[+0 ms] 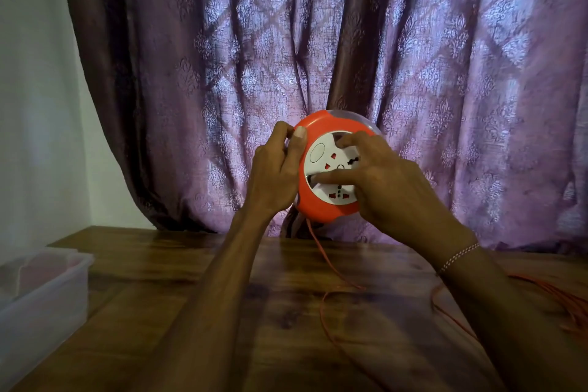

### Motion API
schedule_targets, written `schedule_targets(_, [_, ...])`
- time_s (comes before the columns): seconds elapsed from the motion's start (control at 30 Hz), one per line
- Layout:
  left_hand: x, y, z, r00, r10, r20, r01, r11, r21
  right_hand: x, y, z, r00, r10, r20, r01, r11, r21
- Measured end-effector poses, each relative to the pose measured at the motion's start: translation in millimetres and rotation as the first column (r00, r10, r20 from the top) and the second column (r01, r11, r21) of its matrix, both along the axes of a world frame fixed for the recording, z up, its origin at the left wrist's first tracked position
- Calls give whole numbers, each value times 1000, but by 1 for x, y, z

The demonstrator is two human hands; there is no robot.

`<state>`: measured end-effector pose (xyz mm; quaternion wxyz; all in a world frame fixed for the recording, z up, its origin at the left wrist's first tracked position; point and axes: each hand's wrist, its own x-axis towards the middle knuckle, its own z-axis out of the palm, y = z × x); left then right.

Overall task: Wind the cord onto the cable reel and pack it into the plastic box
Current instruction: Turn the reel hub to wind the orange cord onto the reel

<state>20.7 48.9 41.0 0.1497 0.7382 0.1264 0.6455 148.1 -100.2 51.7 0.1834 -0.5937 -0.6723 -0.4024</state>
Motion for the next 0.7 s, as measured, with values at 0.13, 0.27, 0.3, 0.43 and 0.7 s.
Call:
schedule_targets(0.13, [1,2,0,1000,3,10,-3,1000,9,-1,-2,-1,996,-67,61,61,994,92])
schedule_targets(0.27, [2,2,-1,1000,-3,18,3,1000,5,-1,5,-5,991,-85,-99,102,978,183])
schedule_targets(0.3, [3,1,0,1000,-6,18,6,1000,-1,-1,6,-6,986,-70,-151,103,970,221])
schedule_targets(0.43, [3,0,0,999,-26,24,27,999,-19,-2,9,-4,963,63,-261,26,946,323])
schedule_targets(0.7, [-3,1,0,999,-17,34,18,999,-34,5,6,0,985,151,-89,-123,957,261])
